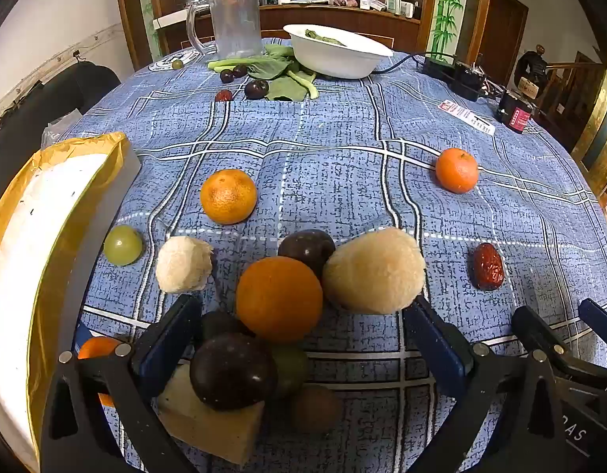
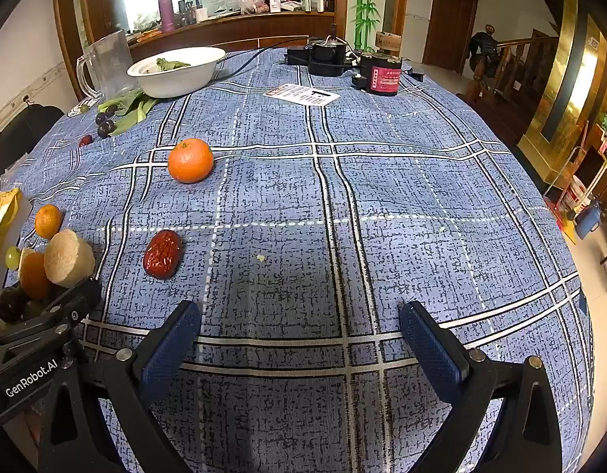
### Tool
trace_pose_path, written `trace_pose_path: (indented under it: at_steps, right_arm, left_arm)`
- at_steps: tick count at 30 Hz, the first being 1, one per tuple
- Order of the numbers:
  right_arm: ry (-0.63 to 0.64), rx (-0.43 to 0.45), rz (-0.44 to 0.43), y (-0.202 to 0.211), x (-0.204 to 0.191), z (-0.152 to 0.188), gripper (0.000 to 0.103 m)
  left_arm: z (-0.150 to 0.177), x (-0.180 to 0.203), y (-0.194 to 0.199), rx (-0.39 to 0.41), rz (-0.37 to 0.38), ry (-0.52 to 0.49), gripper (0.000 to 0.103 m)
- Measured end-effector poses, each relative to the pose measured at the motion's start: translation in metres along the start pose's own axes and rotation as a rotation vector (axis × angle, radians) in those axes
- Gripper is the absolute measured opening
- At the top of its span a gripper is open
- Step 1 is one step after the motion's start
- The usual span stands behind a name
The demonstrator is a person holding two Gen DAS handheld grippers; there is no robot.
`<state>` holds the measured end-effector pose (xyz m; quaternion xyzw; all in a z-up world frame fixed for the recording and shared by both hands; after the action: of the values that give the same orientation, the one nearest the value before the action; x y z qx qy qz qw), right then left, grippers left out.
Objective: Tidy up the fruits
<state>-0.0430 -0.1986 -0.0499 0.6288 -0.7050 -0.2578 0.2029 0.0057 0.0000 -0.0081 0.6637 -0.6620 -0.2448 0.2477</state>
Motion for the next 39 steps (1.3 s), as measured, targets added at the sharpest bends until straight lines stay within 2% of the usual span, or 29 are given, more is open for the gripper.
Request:
trace_pose_path:
  at_steps: [9,15,25,27,31,34,39]
  right_arm:
    - [0.0,-0.001,-0.001,0.0,0.0,0.0,0.102]
    - [-0.005,-0.04,0.004,-0.003,-0.001,-0.006,0.102]
    - [-0.014,-0.066,0.027,0.0,-0.002,-0.004,0.102]
    - [-0.018,-0.033,0.006,0.015,-0.005,-0.001,0.102]
    - [0.0,0.031,-0.003,0.045,-0.014,0.004,0.102]
    - [-0.017,0.091,-0.026,0.07,-0.021,0.008,0.102]
    - [-0.036,0.184,-0.047,0.105,-0.034,0.013,0.102]
  left_arm:
    - [0.0,0.0,0.0,-0.014,-0.001,-0.002,0.103]
    - [0.005,-0.003,0.005,-0.015,-0.016,0.01,0.103]
    - [0.006,-0.009,0.013,-0.063,0.046,-0.025,0.102]
    - [0.008,-0.016,0.029,-0.033,0.069,-0.003,0.101]
    - [0.004,-0.029,0.079,0.106,0.081,-0.015,0.101]
    - [0.002,-0.041,0.117,0.219,0.049,-0.018,0.101]
    - [-0.009,-0.062,0.153,0.334,-0.022,0.009,0.101]
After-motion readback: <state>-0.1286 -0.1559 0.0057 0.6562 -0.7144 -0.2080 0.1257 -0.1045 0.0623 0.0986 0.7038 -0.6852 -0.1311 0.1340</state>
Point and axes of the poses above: each gripper's, at about its wrist camera, not at the fingertips, and y roughly against the way its jaws point, x to its right, z to its underside, the point moved 1 cm from there along -y, roughly the way its jaws point, and after that the axes turned 14 degrees about x, right-handed, at the moved point
